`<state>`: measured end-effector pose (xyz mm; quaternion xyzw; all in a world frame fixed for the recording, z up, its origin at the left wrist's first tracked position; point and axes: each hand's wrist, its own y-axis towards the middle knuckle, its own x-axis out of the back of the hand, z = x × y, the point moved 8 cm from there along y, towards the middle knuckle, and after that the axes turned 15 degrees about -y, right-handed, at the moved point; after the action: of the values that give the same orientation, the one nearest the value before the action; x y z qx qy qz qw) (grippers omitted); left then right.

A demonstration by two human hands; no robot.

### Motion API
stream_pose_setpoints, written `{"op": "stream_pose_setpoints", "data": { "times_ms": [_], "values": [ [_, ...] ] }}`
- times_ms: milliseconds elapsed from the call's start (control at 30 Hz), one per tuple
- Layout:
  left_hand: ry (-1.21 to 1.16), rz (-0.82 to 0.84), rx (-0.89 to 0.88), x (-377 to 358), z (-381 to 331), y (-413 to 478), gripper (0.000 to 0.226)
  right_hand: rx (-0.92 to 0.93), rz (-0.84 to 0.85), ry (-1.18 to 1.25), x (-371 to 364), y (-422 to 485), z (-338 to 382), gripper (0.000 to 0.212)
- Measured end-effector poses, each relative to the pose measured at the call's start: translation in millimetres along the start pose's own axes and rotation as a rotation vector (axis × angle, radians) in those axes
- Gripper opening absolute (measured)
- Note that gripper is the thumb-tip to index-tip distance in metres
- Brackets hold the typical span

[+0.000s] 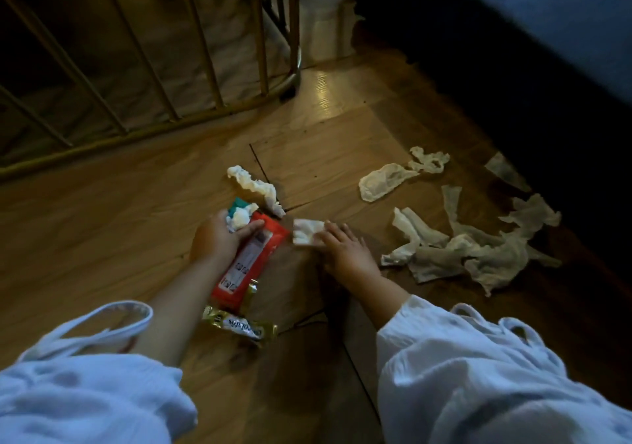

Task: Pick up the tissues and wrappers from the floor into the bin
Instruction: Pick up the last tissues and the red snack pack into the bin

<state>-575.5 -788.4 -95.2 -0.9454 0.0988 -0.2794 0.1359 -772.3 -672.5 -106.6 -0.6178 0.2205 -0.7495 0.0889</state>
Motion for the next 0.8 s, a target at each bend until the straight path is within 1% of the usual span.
{"op": "stream_pose_setpoints", "data": {
  "times_ms": [100,133,200,233,300,333,367,433,467,533,600,633,667,733,800],
  "values": [
    [0.038,-0.015,-0.085,-2,-27,20,0.046,0.036,-0.199,0.013,2,-21,2,0.049],
    [0.048,-0.006,-0.12,-4,-36,26,0.05,0.056,-0.264,0.033,1,-30,2,0.043],
    [0.069,0.059,-0.163,-13,-47,41,0.073,0.069,-0.347,0.102,-4,-45,-1,0.027],
    [0.111,0.104,-0.178,-19,-50,45,0.082,0.065,-0.372,0.141,-7,-49,-3,0.02],
    [0.21,0.194,-0.187,-32,-53,48,0.084,0.052,-0.412,0.231,-5,-57,-9,0.012],
    [0.227,0.227,-0.168,-38,-52,48,0.083,0.054,-0.413,0.278,-5,-61,-9,0.015],
    [0.239,0.234,-0.152,-41,-51,47,0.081,0.067,-0.399,0.318,-6,-63,-5,0.023],
    [0.28,0.175,-0.158,-39,-52,46,0.076,0.129,-0.369,0.334,-4,-67,15,0.04],
    [0.292,0.138,-0.162,-37,-52,45,0.074,0.175,-0.371,0.311,-1,-67,29,0.044],
    [0.227,0.115,-0.11,-32,-44,44,0.073,0.292,-0.386,0.245,4,-67,61,0.044],
    [0.099,0.119,-0.084,-27,-37,43,0.064,0.359,-0.344,0.173,2,-63,93,0.04],
    [0.044,0.125,-0.08,-25,-35,40,0.059,0.362,-0.291,0.138,-3,-59,106,0.038],
    [-0.01,0.13,-0.07,-23,-34,38,0.058,0.35,-0.243,0.108,-9,-57,118,0.042],
    [-0.087,0.141,-0.052,-22,-32,36,0.064,0.326,-0.173,0.054,-24,-53,134,0.053],
    [-0.096,0.161,-0.05,-23,-34,32,0.065,0.343,-0.106,-0.006,-41,-52,144,0.05]
  ]
}}
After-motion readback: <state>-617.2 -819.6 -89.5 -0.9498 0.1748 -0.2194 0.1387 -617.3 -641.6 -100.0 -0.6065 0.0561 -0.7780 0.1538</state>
